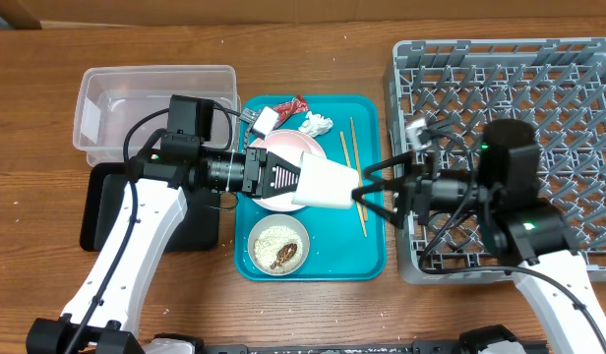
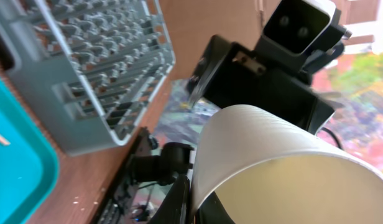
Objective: Sort waste into correct bins and load items into the dishwasher
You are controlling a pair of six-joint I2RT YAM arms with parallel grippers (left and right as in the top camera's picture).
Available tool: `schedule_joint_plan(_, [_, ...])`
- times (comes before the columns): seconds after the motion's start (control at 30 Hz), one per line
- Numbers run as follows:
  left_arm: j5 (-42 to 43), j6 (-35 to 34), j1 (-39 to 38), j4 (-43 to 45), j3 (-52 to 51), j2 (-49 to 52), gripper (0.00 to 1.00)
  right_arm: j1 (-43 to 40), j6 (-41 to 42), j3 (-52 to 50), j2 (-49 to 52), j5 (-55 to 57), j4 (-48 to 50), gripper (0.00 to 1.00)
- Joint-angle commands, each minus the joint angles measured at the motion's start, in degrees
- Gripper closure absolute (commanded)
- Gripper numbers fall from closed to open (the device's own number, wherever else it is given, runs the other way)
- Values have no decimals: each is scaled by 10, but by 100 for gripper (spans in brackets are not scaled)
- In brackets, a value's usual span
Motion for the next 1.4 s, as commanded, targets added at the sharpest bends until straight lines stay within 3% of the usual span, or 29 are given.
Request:
schedule_joint_plan(0.0, [45, 19, 2, 2, 8, -5, 96, 35, -9, 15, 11, -49, 22, 12])
schedule_joint_plan(0.3, [42, 23, -1, 2, 8, -5, 96, 66, 33, 15, 12, -30, 88, 29])
schedule_joint_plan(0.4, [27, 23, -7, 2, 8, -5, 96, 66, 33, 15, 12, -30, 88, 29])
schedule_joint_plan(0.5, [13, 23, -17, 1, 8, -5, 95, 66, 33, 15, 12, -29, 93, 18])
schedule_joint_plan(0.67, [-9, 22, -32, 1, 8, -5, 95, 66, 35, 15, 12, -30, 94, 30])
schedule_joint_plan(0.77, [-9, 15, -31, 3, 8, -5, 94, 66, 35, 15, 12, -31, 90, 32])
schedule_joint_plan(0.8, [-10, 14, -30, 3, 8, -5, 80, 66, 34, 15, 12, -30, 87, 33])
schedule_joint_plan(0.87, [-9, 12, -30, 3, 8, -5, 20, 64, 32, 15, 11, -21, 82, 33])
schedule_joint_plan(0.9, [-9, 12, -30, 2, 8, -5, 0, 58, 32, 15, 8, -14, 77, 33])
schedule_joint_plan(1.03, [-14, 12, -19, -5, 8, -5, 0, 7, 30, 15, -19, 26, 42, 34])
schedule_joint_plan(1.13, [-69, 12, -2, -38, 8, -6, 0, -53, 30, 15, -54, 113, -22, 35])
schedule_joint_plan(1.37, [-208, 11, -7, -91, 8, -28, 0, -134, 65, 16, -107, 478, -275, 35])
